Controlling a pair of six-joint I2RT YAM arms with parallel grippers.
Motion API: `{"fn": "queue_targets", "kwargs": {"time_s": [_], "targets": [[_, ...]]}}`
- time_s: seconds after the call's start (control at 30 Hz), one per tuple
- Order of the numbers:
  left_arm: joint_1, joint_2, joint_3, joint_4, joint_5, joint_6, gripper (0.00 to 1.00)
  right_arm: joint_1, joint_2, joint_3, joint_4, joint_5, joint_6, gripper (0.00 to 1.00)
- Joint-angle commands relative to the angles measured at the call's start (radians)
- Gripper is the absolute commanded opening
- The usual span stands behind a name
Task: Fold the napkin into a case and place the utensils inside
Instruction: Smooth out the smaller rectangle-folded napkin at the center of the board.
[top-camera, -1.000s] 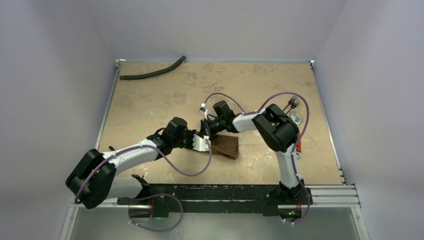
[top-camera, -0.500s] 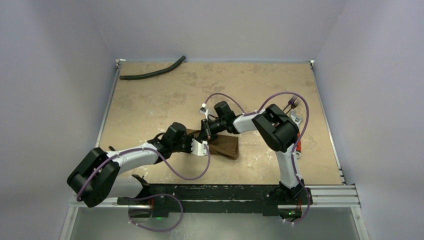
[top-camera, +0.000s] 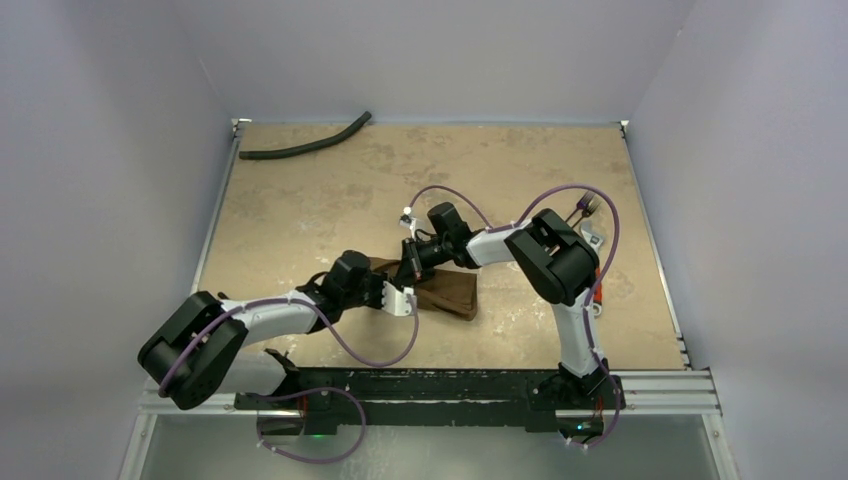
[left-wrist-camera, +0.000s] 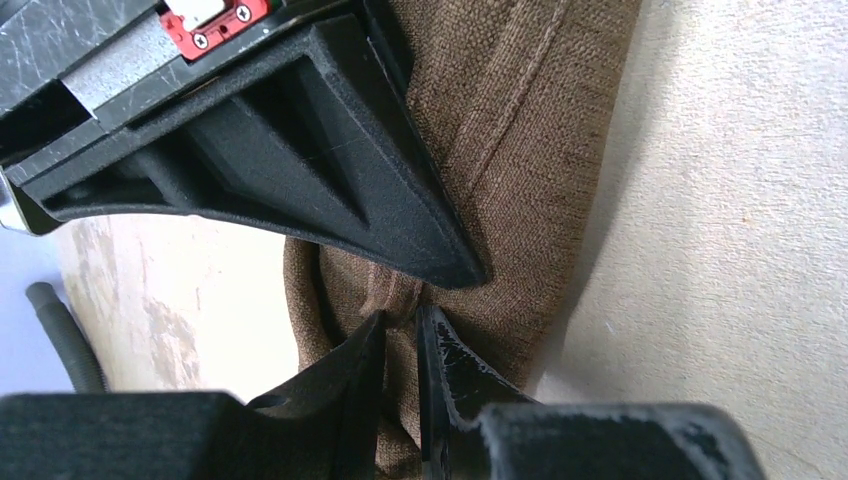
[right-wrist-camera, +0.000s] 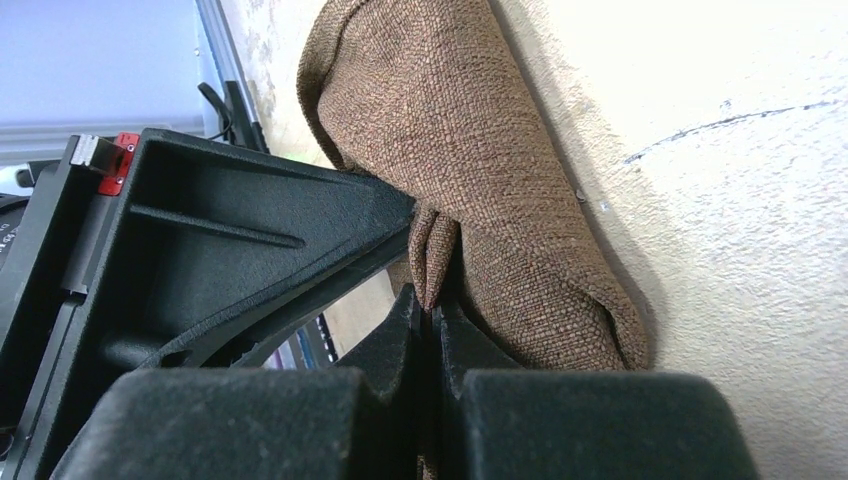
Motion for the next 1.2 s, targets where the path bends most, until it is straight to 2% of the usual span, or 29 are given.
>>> {"fn": "queue_targets", "kwargs": {"time_s": [0.0,0.07,0.13,0.2,0.3,0.67,0.93,1.03,1.1,1.17], "targets": [[0.005,0.015,-0.033,0.017,-0.05,0.02,0.17,0.005,-0.032,0.017,-0.046,-0.003,-0.013,0.0],[0.006,0.007,-0.02,0.038,-0.074,-0.033,0.2,0.006,-0.026,0.025,-0.046,-0.014,-0.01,0.0],[0.025,-0.002,0.023,0.037,-0.098,-0.147,0.35,0.005,-0.02,0.022,-0.048,-0.02,-0.006,0.0],[0.088,-0.009,0.118,-0.019,-0.07,-0.268,0.47,0.006,-0.011,0.007,-0.042,-0.022,0.001,0.0],[0.129,-0.005,0.187,-0.087,-0.031,-0.356,0.5,0.005,0.0,-0.009,-0.033,-0.011,0.009,0.0],[0.126,0.017,0.239,-0.2,0.069,-0.355,0.47,0.006,-0.007,-0.012,-0.068,0.026,0.007,0.0],[0.123,0.028,0.201,-0.136,0.035,-0.325,0.45,0.005,-0.02,-0.005,-0.066,0.033,0.02,0.0],[0.115,0.036,0.185,-0.095,0.029,-0.323,0.39,0.005,-0.026,-0.008,-0.07,0.036,0.021,0.0],[0.105,0.042,0.167,-0.071,0.033,-0.309,0.27,0.005,-0.029,-0.007,-0.073,0.039,0.021,0.0],[0.096,0.048,0.145,-0.04,0.027,-0.298,0.21,0.005,-0.031,-0.006,-0.074,0.039,0.023,0.0]]}}
